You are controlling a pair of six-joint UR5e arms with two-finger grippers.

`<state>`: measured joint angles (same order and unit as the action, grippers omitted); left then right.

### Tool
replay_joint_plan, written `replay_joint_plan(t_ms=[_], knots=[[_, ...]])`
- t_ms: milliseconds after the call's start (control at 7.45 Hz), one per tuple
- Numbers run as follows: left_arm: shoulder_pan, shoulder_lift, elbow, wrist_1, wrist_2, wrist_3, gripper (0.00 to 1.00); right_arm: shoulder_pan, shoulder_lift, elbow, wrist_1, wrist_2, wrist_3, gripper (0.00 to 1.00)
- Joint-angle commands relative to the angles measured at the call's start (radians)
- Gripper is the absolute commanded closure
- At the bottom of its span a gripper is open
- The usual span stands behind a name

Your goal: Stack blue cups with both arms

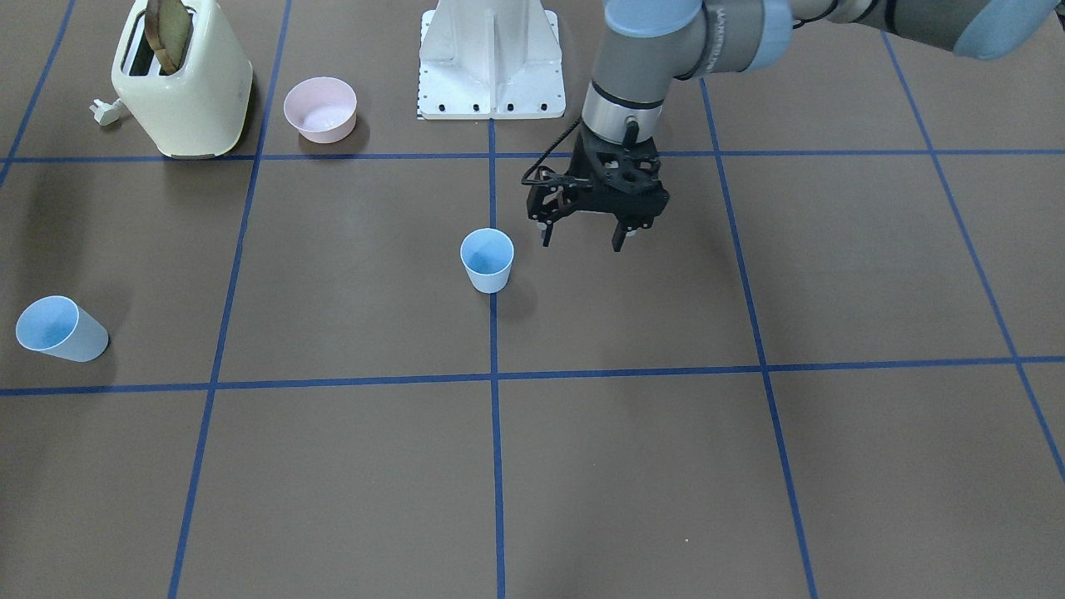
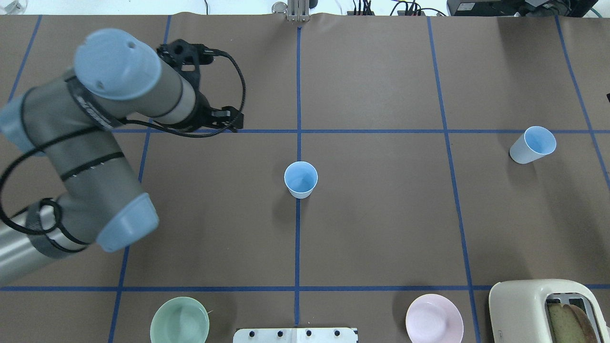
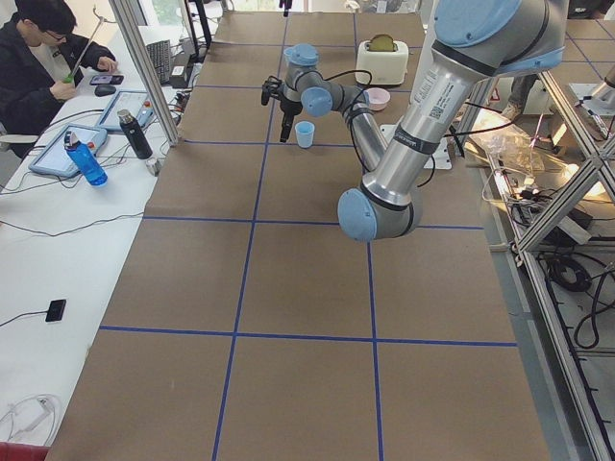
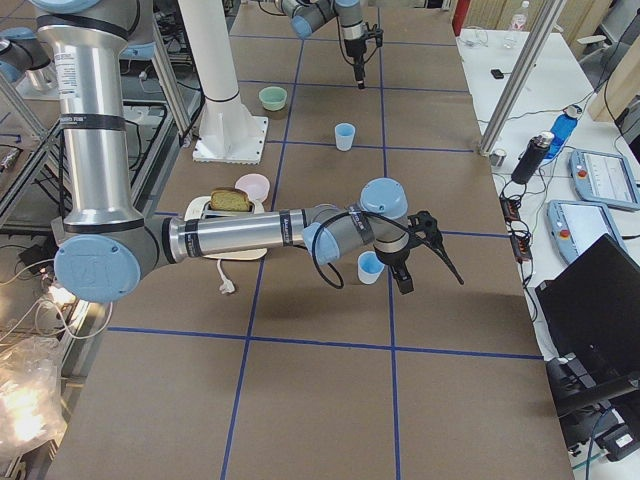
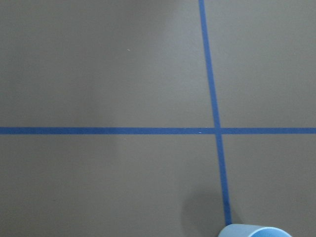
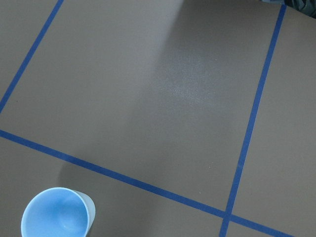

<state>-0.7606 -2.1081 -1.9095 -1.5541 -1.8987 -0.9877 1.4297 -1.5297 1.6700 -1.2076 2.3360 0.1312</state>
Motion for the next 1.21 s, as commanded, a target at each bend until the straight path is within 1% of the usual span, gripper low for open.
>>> replay_joint_plan(t_ms=[0,134,268,403,537,671,805,940,1074], knots=[[-0.270,0.184,-0.017,0.038,-0.154,0.410,0.02,-0.009,-0.003,0.039,-0.001,0.019,0.071,0.00],[-0.431,0.259,0.057,0.039,-0.239,0.684,0.02,-0.033,-0.003,0.068,-0.003,0.017,0.127,0.00],[-0.583,0.293,0.152,0.040,-0.322,0.915,0.02,-0.069,-0.004,0.094,-0.004,0.006,0.178,0.00],[-0.720,0.325,0.247,0.042,-0.363,1.110,0.02,-0.105,-0.004,0.121,-0.004,-0.013,0.230,0.00],[-0.814,0.347,0.339,0.029,-0.379,1.258,0.02,-0.148,-0.006,0.146,-0.012,-0.070,0.278,0.00],[-0.865,0.361,0.419,0.029,-0.370,1.382,0.02,-0.187,-0.021,0.140,-0.012,-0.139,0.277,0.00],[-0.885,0.365,0.447,0.041,-0.370,1.440,0.02,-0.192,-0.027,0.134,-0.012,-0.147,0.268,0.00],[-0.888,0.396,0.458,0.039,-0.372,1.445,0.02,-0.202,-0.035,0.114,-0.004,-0.146,0.263,0.00],[-0.907,0.443,0.446,0.017,-0.381,1.445,0.02,-0.206,-0.038,0.085,0.000,-0.141,0.220,0.00]])
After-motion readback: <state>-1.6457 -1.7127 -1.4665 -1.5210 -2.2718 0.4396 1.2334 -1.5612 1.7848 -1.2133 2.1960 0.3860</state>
